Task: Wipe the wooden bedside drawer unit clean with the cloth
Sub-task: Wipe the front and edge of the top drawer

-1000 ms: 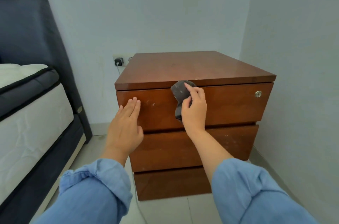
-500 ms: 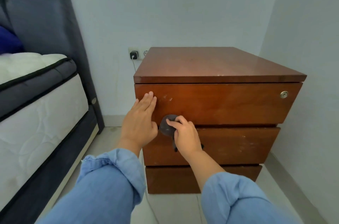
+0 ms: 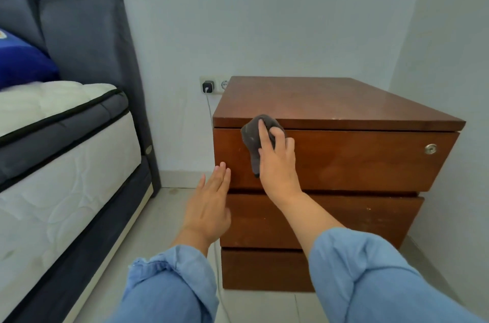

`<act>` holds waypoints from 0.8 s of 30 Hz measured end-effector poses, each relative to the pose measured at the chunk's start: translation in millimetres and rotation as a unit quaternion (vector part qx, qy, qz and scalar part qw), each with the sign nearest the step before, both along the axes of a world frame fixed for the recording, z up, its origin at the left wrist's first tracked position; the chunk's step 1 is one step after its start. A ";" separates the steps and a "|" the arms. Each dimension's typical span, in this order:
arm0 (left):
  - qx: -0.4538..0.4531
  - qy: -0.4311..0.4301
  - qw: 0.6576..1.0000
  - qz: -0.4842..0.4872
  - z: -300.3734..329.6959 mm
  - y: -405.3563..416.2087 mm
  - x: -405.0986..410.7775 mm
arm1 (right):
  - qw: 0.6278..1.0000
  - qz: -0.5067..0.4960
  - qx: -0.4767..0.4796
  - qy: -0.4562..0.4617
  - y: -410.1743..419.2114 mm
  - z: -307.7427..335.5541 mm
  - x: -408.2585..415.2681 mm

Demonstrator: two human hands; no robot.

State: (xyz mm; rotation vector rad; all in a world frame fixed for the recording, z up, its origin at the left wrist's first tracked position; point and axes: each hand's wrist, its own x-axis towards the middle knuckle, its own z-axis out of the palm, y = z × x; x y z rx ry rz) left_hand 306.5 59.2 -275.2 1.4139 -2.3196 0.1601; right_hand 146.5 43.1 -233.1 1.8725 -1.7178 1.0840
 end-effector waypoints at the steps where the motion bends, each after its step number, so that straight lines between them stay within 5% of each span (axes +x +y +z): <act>1: -0.003 -0.009 1.000 -0.002 -3.5 -2.5 0.5 | 1.000 -0.010 -0.006 0.007 -3.4 -7.8 0.5; 7: -0.047 -0.075 0.996 0.000 -22.0 -18.5 9.3 | 0.993 0.023 0.007 0.117 -8.6 -63.5 0.7; 15: 0.009 -0.059 0.998 0.019 -35.3 -1.8 20.8 | 0.950 0.088 0.249 0.165 19.5 -81.4 1.4; 21: 0.099 0.134 0.985 0.053 -24.7 -1.9 18.2 | 0.982 0.126 -0.040 0.131 9.1 -18.8 12.6; 24: 0.115 0.172 0.977 0.048 -23.5 -2.4 8.2 | 0.978 0.111 -0.058 0.168 -9.7 12.5 21.8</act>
